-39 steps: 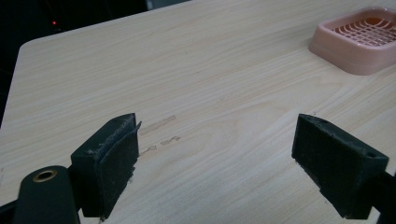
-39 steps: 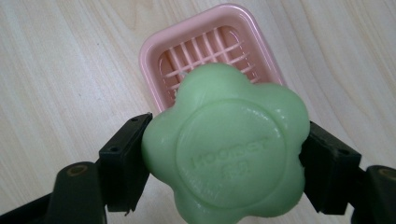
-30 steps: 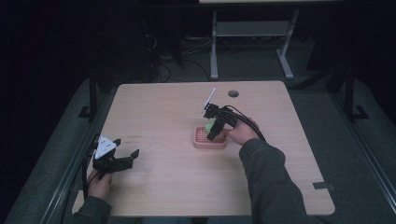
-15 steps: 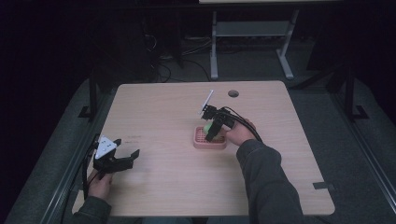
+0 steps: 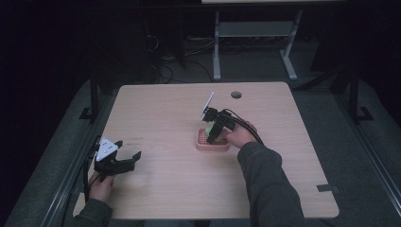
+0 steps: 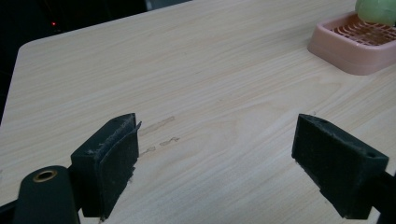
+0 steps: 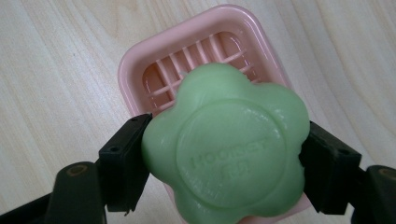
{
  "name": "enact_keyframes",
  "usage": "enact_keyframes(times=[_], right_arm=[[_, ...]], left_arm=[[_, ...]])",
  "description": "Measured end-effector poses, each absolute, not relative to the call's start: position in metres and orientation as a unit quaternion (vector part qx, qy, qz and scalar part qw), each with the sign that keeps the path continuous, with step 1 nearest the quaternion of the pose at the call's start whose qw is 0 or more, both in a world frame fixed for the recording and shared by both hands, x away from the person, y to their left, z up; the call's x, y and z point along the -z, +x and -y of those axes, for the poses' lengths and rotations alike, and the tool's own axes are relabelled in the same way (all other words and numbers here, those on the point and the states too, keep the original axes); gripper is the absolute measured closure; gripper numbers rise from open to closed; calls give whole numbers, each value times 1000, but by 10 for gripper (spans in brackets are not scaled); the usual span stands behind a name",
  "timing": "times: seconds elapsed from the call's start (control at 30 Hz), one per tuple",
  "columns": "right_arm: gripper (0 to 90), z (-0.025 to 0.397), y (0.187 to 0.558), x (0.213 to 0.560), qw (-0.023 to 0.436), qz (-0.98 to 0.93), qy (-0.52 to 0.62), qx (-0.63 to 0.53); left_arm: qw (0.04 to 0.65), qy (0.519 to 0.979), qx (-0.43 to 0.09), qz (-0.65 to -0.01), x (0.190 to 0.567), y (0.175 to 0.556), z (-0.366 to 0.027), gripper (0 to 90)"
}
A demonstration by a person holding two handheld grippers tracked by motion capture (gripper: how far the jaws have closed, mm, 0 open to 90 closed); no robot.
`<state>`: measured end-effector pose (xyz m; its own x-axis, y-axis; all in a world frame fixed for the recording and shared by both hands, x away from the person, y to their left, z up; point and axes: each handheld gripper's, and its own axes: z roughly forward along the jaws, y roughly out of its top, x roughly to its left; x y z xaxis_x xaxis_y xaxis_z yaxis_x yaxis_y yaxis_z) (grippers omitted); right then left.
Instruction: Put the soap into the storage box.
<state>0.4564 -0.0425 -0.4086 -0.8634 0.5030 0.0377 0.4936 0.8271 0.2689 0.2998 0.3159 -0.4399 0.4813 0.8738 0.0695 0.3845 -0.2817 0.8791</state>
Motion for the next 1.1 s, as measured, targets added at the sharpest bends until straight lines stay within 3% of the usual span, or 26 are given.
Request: enact_keyframes(times=[1.1], right_arm=[[253,42,458,412,16,-956,263,-128]], left_arm=[[427,747,-288,-421,440,299,-316,143]])
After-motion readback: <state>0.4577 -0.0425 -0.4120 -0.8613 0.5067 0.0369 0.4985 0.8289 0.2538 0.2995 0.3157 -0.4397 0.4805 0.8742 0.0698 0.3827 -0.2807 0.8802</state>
